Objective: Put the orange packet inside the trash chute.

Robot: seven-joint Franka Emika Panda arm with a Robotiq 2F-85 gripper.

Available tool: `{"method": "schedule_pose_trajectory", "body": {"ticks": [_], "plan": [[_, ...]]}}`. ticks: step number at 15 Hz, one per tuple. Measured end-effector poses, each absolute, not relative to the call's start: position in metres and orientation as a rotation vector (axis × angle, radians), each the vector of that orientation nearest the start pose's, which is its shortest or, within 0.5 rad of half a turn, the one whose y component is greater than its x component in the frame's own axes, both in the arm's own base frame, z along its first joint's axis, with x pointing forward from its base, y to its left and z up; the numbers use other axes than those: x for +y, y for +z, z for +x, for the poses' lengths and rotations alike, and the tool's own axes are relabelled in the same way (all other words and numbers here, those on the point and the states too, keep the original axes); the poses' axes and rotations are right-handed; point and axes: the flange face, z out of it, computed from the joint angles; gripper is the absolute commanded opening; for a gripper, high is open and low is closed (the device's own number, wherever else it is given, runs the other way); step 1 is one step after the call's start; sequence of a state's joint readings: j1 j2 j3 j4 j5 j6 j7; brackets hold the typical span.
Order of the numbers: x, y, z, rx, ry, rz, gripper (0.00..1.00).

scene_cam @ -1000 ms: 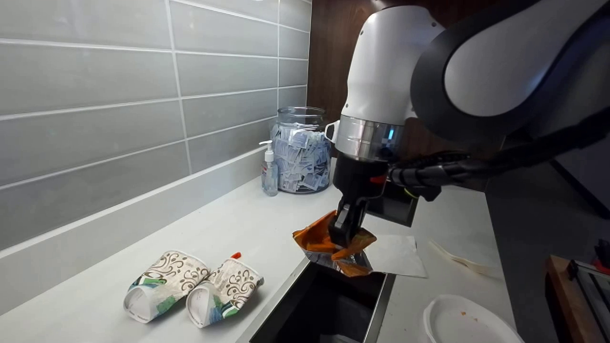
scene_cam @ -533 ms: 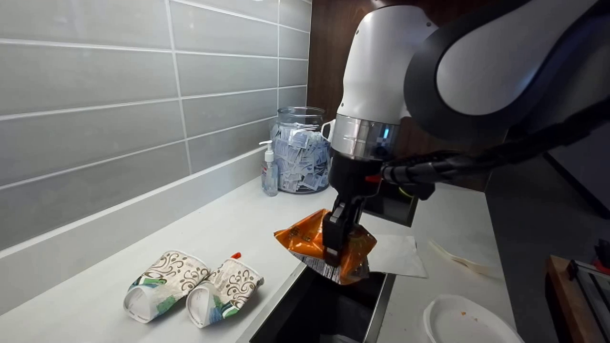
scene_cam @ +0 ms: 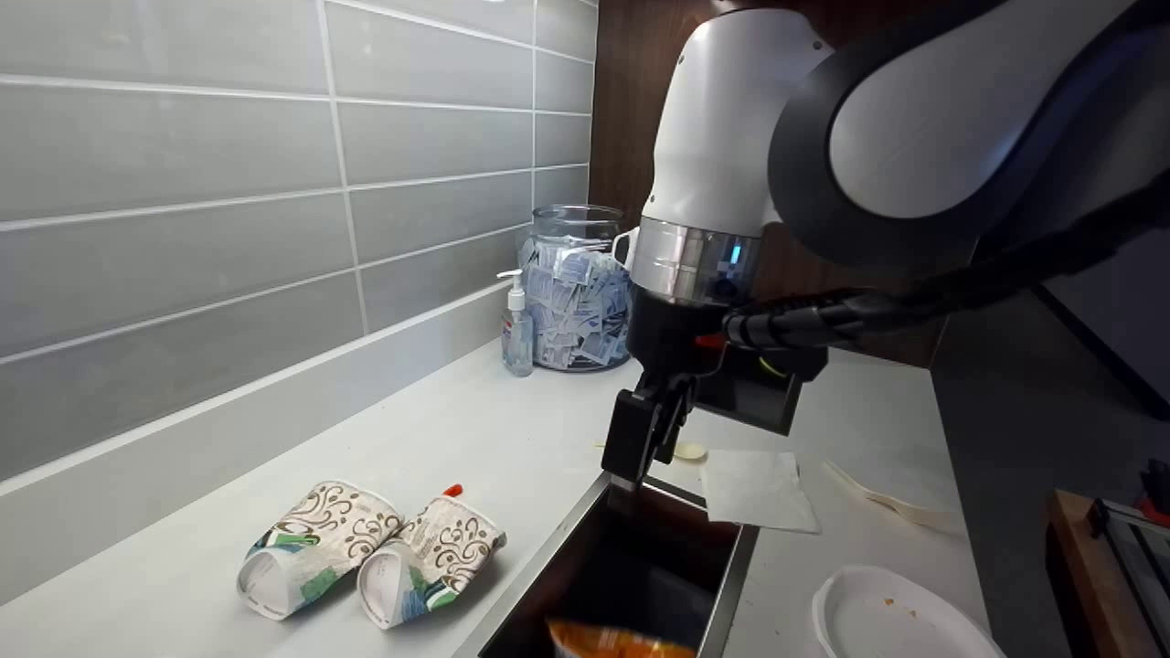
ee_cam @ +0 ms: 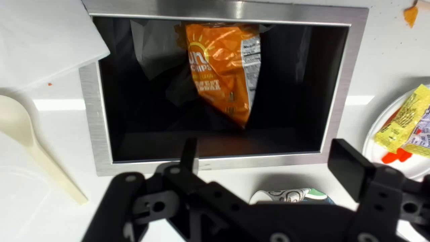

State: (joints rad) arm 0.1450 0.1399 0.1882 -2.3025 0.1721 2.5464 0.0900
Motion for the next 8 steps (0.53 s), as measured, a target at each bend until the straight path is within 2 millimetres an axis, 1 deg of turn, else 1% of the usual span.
{"method": "schedule_pose_trajectory", "body": {"ticks": [8], "plan": [[0.1728, 0.2971, 0.5062, -0.153, -0.112, -2.987, 1.0]]}}
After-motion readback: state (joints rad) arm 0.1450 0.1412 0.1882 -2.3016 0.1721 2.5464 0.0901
